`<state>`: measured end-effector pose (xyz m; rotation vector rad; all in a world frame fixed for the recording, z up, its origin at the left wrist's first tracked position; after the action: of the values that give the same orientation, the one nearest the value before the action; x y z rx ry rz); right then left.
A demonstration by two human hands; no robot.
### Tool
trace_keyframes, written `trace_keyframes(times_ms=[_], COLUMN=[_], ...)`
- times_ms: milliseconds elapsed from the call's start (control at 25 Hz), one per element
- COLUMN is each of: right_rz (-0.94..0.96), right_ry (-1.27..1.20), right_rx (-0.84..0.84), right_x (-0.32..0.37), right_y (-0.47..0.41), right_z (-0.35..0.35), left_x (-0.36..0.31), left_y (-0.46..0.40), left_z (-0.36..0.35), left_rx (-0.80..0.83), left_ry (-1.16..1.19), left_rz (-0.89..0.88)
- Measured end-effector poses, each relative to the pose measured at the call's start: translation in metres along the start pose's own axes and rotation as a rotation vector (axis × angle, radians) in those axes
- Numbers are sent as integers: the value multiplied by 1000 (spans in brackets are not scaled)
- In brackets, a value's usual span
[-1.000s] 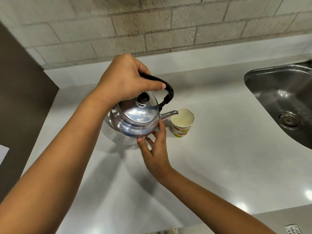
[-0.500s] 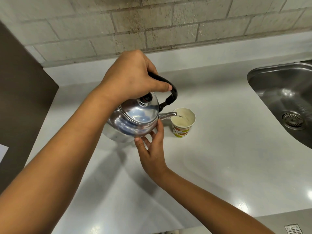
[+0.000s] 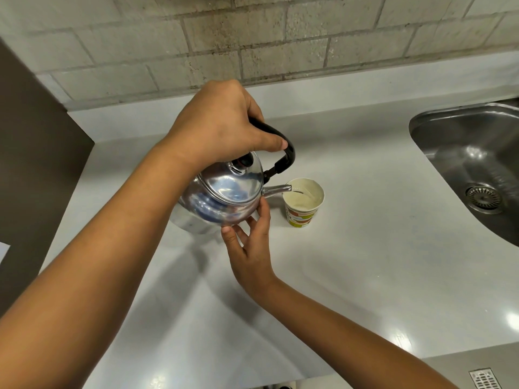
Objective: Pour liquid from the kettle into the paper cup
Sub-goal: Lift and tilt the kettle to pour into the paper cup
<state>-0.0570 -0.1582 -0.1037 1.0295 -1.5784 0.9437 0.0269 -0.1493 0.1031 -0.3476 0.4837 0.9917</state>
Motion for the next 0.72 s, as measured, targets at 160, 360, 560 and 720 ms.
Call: trace_keyframes(times_ms=[160,360,560,720], right_rz=[12,25,32,40], right_ry=[-1,-4,11,12], right_rx=[6,2,0,-4], right_x=[3,5,6,7], right_y=[0,1,1,1], right_z=[-2,-3,-3,-2], left_x=[-1,-1,-4,-6], left_y=[1,2,3,4], left_z=[1,2,2,2], left_rx=[0,-3,-1,0], left_ry=[-8,-16,-27,-31], left_rz=[-1,-3,-15,-17])
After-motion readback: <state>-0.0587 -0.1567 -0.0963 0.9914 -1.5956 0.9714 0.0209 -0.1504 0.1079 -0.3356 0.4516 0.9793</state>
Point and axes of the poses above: each hand's wrist, its own y-axis away from the middle knuckle, its own z-axis out of the back of the hand, x = y × z, the point moved 5 cm from there along -y, towards the middle knuckle, and after that the axes turned 2 degrees about y, right-handed, at the moved point
